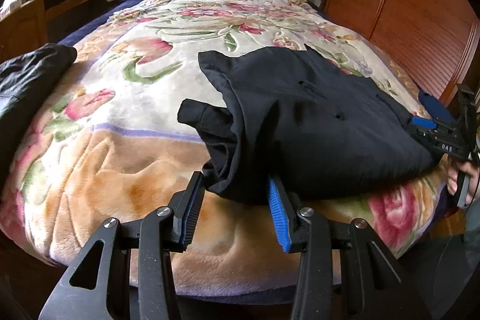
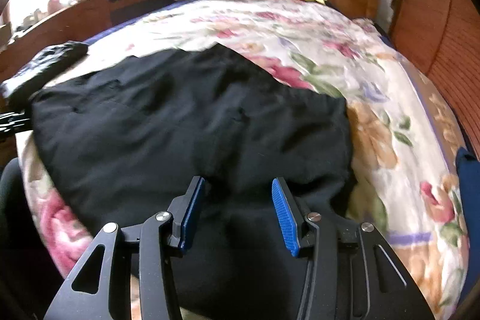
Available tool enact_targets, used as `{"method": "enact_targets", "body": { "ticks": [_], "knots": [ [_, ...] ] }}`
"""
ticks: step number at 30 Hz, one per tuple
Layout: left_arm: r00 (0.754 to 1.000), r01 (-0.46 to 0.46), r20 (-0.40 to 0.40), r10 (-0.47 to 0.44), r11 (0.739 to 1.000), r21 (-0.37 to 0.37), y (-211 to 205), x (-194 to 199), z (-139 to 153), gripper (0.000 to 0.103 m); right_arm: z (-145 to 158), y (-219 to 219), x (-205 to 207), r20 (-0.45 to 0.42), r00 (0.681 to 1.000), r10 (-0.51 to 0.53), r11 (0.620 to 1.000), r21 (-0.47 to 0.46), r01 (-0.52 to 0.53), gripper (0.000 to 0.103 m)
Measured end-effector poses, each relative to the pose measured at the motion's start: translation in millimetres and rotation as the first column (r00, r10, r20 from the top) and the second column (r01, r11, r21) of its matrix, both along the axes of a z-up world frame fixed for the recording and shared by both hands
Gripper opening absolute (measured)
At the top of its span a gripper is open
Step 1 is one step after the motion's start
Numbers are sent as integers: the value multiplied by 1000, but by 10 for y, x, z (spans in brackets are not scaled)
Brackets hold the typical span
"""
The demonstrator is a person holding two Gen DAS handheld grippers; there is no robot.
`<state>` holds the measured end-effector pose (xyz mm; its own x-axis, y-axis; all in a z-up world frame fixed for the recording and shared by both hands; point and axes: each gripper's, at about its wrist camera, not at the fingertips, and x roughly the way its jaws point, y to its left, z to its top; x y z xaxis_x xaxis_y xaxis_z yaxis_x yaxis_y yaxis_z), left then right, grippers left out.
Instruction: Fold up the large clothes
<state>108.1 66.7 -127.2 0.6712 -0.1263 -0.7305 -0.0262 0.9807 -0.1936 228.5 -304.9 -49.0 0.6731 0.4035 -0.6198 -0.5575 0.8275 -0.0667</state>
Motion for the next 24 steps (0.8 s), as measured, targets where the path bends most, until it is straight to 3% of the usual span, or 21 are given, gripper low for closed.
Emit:
{"method": "enact_targets", "body": {
  "ticks": [4, 8, 11, 14, 20, 24],
  "knots": [
    [1000, 8, 16, -8, 1000, 1, -27, 27, 53, 41, 54, 124, -130, 7, 998, 58, 998, 31, -58, 48],
    [999, 22, 27, -23, 999, 25, -71, 38, 128, 18, 19, 343, -260, -21, 989, 149, 988, 35, -148, 48],
    [998, 36, 47, -38, 999, 40, -113, 33, 234, 12, -80, 492, -332, -50, 978, 200, 980, -5, -201, 48],
    [993, 57, 98, -63, 996, 69, -223, 50, 451, 10, -257, 590, -330, -62, 977, 206, 975, -75, -210, 48],
    [969, 120, 198, -147, 982, 144, -620, 232, 1039, 8, -201, 464, -321, -85, 974, 208, 977, -37, -212, 48],
    [940, 197, 243, -239, 963, 184, -1061, 474, 1443, 8, -83, 99, -249, -64, 990, 128, 992, 1, -128, 48]
  ]
}}
